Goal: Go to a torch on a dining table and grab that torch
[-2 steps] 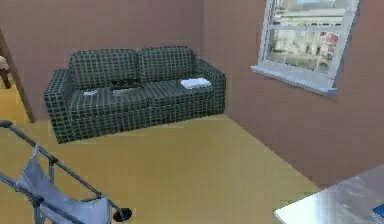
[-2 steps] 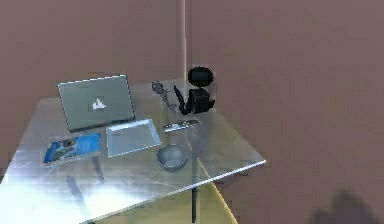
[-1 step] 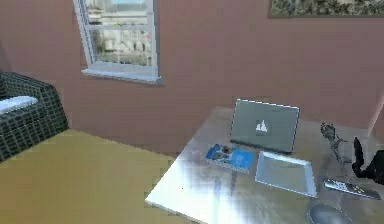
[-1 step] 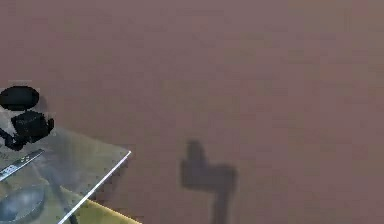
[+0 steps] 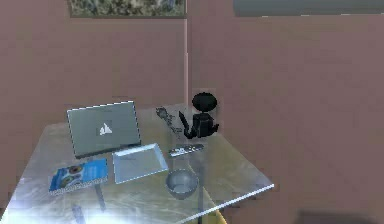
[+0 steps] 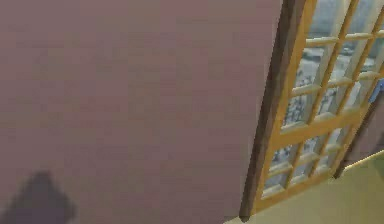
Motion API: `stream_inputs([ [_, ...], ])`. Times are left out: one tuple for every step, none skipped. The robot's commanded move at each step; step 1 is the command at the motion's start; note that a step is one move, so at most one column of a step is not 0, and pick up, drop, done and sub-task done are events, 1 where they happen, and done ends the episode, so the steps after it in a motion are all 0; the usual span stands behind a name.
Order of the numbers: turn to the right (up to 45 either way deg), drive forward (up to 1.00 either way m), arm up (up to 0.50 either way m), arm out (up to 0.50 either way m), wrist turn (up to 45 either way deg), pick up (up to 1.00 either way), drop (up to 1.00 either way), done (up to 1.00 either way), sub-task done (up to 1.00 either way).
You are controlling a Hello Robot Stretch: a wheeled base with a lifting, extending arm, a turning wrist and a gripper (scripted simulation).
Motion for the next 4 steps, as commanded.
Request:
stream_inputs([
  [30.0, 0.0, 0.0, 0.0, 0.0, 0.0, 0.0, 0.0, 0.0],
  [0.0, 0.4, 0.0, 0.0, 0.0, 0.0, 0.0, 0.0, 0.0],
  [-45.0, 0.0, 0.0, 0.0, 0.0, 0.0, 0.0, 0.0, 0.0],
  [-45.0, 0.0, 0.0, 0.0, 0.0, 0.0, 0.0, 0.0, 0.0],
])
